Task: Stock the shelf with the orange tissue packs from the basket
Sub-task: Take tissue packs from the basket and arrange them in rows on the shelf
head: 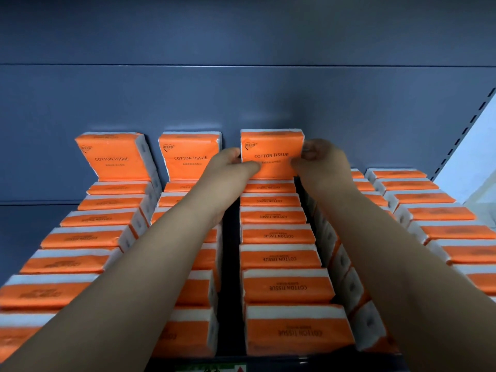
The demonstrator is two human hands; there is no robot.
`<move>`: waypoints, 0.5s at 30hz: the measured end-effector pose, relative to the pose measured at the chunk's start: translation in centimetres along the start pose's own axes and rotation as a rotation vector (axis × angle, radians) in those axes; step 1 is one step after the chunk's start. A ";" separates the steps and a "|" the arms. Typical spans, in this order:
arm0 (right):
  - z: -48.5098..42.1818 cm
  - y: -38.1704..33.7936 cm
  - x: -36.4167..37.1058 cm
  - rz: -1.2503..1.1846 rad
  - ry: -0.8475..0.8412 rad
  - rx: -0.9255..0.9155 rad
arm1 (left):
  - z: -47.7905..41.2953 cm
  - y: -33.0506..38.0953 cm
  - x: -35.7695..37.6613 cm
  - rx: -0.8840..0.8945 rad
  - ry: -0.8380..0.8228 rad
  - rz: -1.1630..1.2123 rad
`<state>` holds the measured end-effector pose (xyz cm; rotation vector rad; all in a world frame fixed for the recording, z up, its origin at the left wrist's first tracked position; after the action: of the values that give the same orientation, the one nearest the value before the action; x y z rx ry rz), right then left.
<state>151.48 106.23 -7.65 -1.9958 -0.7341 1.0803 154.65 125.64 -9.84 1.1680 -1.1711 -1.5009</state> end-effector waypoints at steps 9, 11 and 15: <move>0.1 0.5 0.8 0.019 -0.049 0.055 | -0.6 -1.1 -0.9 -0.126 0.051 0.123; 0.2 0.4 0.8 0.035 -0.055 0.062 | -0.7 -1.2 -0.9 -0.124 0.055 0.147; 0.6 -0.3 0.7 0.068 -0.079 0.053 | -0.4 -1.1 -1.1 -0.128 0.068 0.148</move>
<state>151.23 107.10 -7.96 -1.9544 -0.6757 1.2124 155.19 126.88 -10.77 1.0167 -1.0754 -1.3924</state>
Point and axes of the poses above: each hand's wrist, its own z-axis away from the middle knuckle, its own x-axis out of the palm, y = z × x, the point moved 9 cm from there along -z, towards the middle knuckle, and after that the axes turned 10 degrees about -x, right-handed, at the moved point
